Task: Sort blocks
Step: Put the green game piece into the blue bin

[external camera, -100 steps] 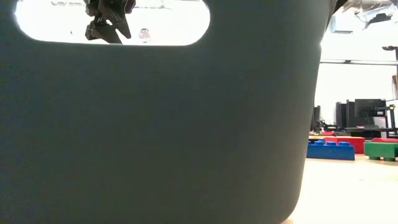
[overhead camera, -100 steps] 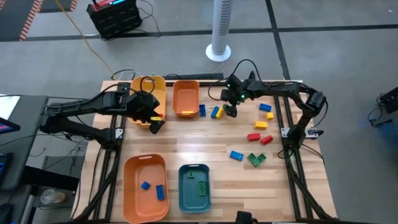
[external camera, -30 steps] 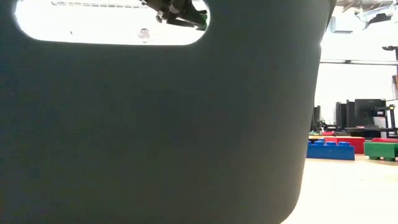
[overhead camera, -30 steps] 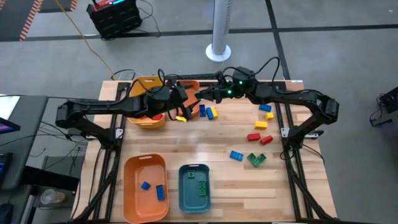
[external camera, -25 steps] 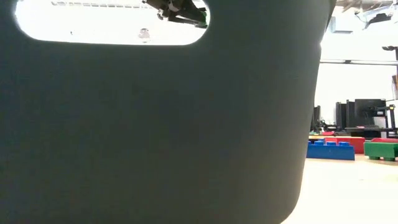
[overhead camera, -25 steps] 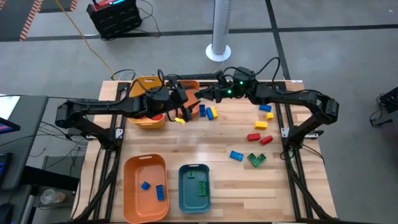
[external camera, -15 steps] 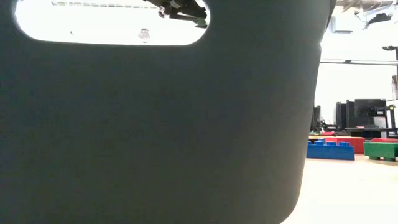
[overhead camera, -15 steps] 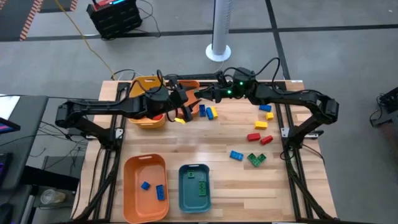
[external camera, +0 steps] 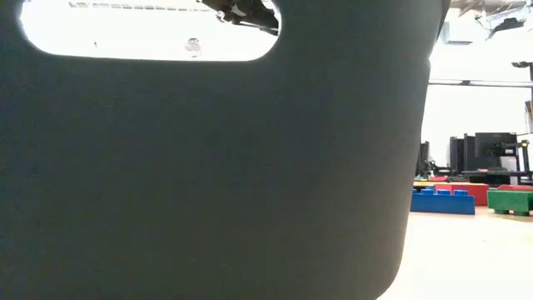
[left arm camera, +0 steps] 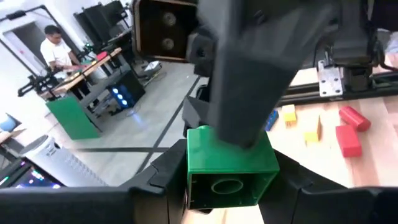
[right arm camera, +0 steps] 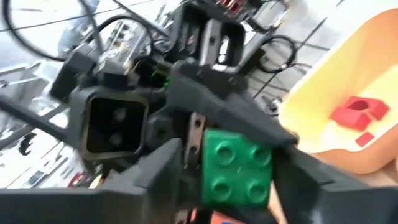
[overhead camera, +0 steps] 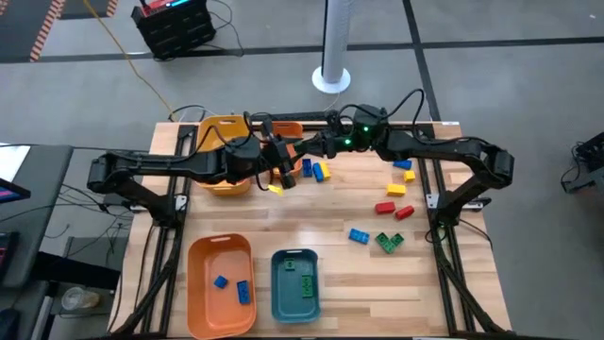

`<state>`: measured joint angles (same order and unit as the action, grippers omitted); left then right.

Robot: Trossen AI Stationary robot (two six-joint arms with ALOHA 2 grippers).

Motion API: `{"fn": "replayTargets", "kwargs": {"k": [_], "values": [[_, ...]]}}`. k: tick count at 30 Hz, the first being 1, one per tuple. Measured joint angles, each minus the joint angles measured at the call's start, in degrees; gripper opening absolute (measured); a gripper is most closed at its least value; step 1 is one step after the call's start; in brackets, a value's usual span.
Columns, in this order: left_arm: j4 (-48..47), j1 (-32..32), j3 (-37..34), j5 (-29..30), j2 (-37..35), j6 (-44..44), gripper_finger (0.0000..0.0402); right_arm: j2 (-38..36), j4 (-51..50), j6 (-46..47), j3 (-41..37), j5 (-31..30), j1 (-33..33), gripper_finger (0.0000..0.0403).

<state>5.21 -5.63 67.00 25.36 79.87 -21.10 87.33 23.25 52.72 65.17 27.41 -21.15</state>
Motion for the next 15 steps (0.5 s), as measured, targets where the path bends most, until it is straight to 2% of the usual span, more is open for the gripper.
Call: {"fn": "replayTargets", "kwargs": {"k": [3, 6, 9, 12, 15], "values": [[-3.1, 0.0, 0.0, -0.6, -1.8, 3.0, 0.0139, -0.9, -0.5, 0.5, 0.0, 4.2, -2.4, 0.0298], [-8.3, 0.5, 0.0, -3.1, -4.5, 6.0, 0.0139, -3.2, -2.5, 0.2, 0.0, 7.9, -5.6, 0.0322], [-12.9, 1.4, 0.0, -7.5, -7.1, 9.2, 0.0139, -6.7, -11.3, -5.3, 0.1, 8.8, -9.0, 0.0328], [-15.8, 2.3, 0.0, -14.9, -8.7, 15.5, 0.0139, -9.9, -22.6, -13.0, 0.1, 8.0, -13.3, 0.0325], [-18.3, 4.9, 0.0, -17.5, -8.8, 23.5, 0.0139, -12.4, -30.3, -17.4, 0.1, 6.8, -17.6, 0.0321]]}}
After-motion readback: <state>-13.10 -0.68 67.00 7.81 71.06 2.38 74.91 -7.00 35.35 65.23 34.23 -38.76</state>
